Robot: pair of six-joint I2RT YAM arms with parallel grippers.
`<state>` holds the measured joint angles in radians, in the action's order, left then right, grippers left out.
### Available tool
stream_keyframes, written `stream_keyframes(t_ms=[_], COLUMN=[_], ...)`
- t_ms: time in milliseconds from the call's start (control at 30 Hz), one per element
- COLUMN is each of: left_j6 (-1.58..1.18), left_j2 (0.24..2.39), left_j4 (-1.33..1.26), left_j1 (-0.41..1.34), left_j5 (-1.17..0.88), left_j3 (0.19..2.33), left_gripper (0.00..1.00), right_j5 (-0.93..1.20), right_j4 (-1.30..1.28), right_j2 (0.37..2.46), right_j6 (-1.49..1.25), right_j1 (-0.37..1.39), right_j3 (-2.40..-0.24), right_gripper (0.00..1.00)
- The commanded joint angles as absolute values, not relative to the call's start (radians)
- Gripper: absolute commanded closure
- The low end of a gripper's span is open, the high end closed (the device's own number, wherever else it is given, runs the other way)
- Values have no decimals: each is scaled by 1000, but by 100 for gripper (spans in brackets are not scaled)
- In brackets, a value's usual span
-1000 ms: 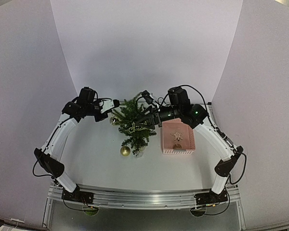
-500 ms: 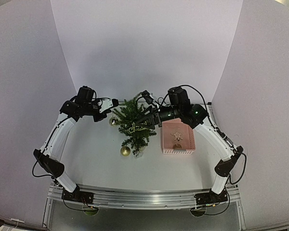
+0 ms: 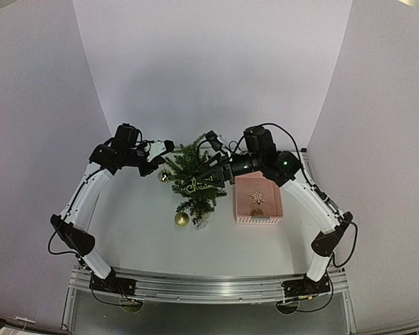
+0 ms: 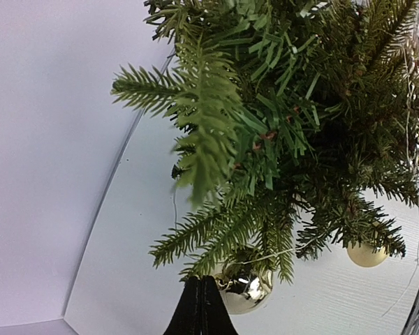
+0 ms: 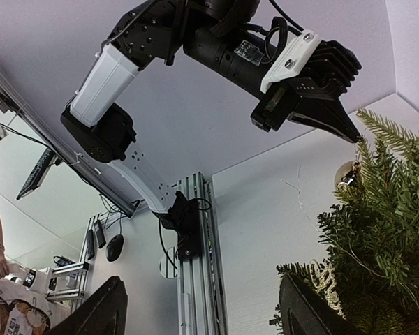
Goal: Decorate the small christmas tree
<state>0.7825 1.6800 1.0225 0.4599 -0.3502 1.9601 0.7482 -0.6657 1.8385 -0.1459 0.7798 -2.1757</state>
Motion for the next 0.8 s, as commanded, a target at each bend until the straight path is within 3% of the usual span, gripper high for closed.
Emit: stream_keyframes(t_ms=[0,767], left_j6=[726,627], left_j2=[1677,1673], left_j4=[1048,898], left_j1=[470,477], left_j5=[-398,-384], left_j3=[1997,1899], left_gripper=[100,100], right_j5=[738,749], right_j4=[-644,-643], right_j2=[1793,1804], right_j6=[-131,-129], right_j1=[779,778], right_j3=[-2165,-2173], right_gripper=[27,27])
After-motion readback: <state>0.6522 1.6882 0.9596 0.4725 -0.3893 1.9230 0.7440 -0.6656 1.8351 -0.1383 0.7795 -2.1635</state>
